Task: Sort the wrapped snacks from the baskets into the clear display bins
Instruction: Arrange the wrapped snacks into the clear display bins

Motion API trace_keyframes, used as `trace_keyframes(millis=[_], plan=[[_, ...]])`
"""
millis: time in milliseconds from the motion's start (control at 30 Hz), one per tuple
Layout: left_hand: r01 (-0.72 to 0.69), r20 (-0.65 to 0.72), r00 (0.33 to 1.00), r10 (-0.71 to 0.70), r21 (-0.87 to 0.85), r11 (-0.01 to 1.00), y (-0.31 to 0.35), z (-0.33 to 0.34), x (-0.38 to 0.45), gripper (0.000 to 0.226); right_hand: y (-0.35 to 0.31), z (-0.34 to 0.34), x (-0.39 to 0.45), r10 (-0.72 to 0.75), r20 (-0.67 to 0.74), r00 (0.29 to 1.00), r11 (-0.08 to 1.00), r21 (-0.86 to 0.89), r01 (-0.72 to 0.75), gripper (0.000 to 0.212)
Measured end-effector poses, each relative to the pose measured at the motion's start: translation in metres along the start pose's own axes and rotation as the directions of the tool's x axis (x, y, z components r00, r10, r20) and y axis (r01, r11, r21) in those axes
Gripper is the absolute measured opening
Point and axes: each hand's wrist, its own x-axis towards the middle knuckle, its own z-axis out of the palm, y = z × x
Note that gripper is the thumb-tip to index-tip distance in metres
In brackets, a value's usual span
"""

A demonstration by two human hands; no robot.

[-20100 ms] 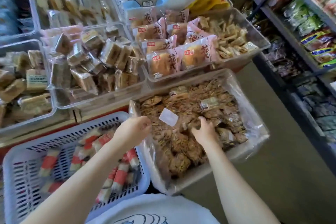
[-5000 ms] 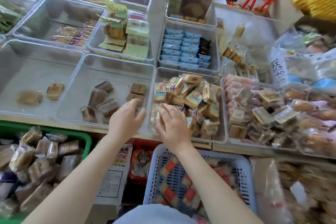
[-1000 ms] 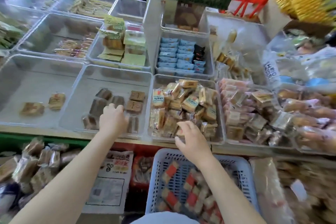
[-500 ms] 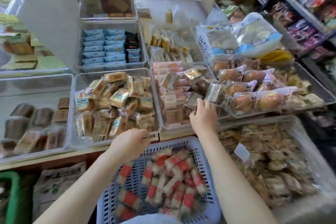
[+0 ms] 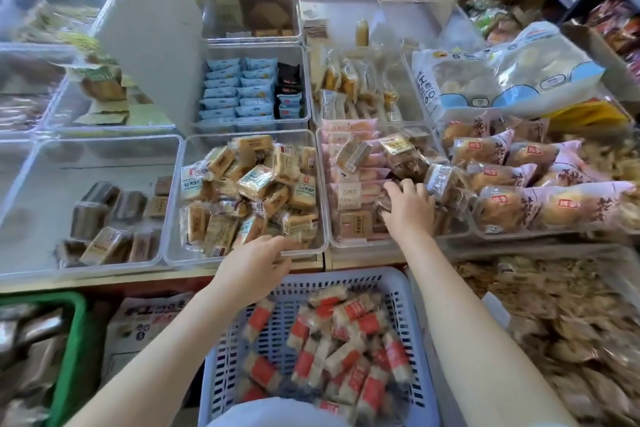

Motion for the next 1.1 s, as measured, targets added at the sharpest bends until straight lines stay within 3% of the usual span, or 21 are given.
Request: trace_keyframes(millis=[100, 167, 333, 433, 500, 567, 633, 700, 800, 867, 933, 1033, 1100], plan=[[-0.013, -0.021, 1.0, 0.013, 0.005, 1.0, -0.008, 0.001, -0.005, 0.035, -0.006, -0.008, 0.01, 0.007, 0.119, 0.993, 0.998, -0.069, 0.001, 0.052], [-0.012, -0.018, 1.0, 0.012, -0.009, 1.0, -0.014, 0.0, -0.009, 0.035, -0.011, -0.009, 0.011, 0.024, 0.121, 0.992, 0.999, -0.044, -0.018, 0.045], [-0.001, -0.034, 0.999, 0.0, -0.044, 0.999, -0.035, -0.006, -0.02, 0.033, -0.02, -0.018, -0.002, 0.079, -0.075, 0.994, 0.973, 0.223, -0.06, 0.015], [0.007, -0.075, 0.997, -0.012, -0.071, 0.997, -0.046, -0.012, -0.025, 0.032, -0.037, -0.045, -0.019, 0.175, -0.236, 0.956, 0.918, 0.391, -0.071, 0.019], [-0.017, -0.134, 0.991, 0.002, -0.115, 0.993, -0.05, -0.016, -0.028, 0.036, -0.06, -0.068, -0.038, 0.281, -0.273, 0.92, 0.809, 0.583, -0.075, 0.021], [-0.083, -0.235, 0.971, 0.041, -0.173, 0.982, -0.053, -0.019, -0.031, 0.05, -0.095, -0.087, -0.059, 0.338, -0.166, 0.926, 0.602, 0.795, -0.077, 0.021], [-0.117, -0.339, 0.939, 0.059, -0.153, 0.981, -0.061, -0.023, -0.033, 0.065, -0.137, -0.097, -0.075, 0.232, 0.001, 0.973, 0.432, 0.896, -0.104, 0.022], [-0.1, -0.387, 0.92, 0.067, -0.066, 0.993, -0.074, -0.029, -0.033, 0.077, -0.18, -0.096, -0.086, 0.042, 0.156, 0.987, 0.373, 0.914, -0.16, 0.023], [-0.052, -0.343, 0.938, 0.042, -0.021, 0.998, -0.106, -0.035, -0.04, 0.078, -0.242, -0.083, -0.096, -0.199, 0.294, 0.935, 0.32, 0.921, -0.222, 0.023], [0.024, -0.305, 0.951, -0.049, -0.086, 0.996, -0.134, -0.037, -0.051, 0.07, -0.275, -0.068, -0.098, -0.282, 0.306, 0.909, 0.349, 0.916, -0.2, 0.02], [0.138, -0.3, 0.941, -0.157, -0.083, 0.987, -0.168, -0.039, -0.063, 0.065, -0.301, -0.049, -0.097, -0.316, 0.292, 0.903, 0.453, 0.882, -0.127, 0.02], [0.303, -0.326, 0.894, -0.306, -0.062, 0.951, -0.219, -0.048, -0.074, 0.055, -0.324, -0.009, -0.095, -0.431, 0.136, 0.892, 0.72, 0.648, 0.249, 0.039], [0.39, -0.322, 0.866, -0.383, -0.048, 0.92, -0.249, -0.056, -0.071, 0.05, -0.33, 0.015, -0.099, -0.527, 0.144, 0.838, 0.795, 0.431, 0.427, 0.049]])
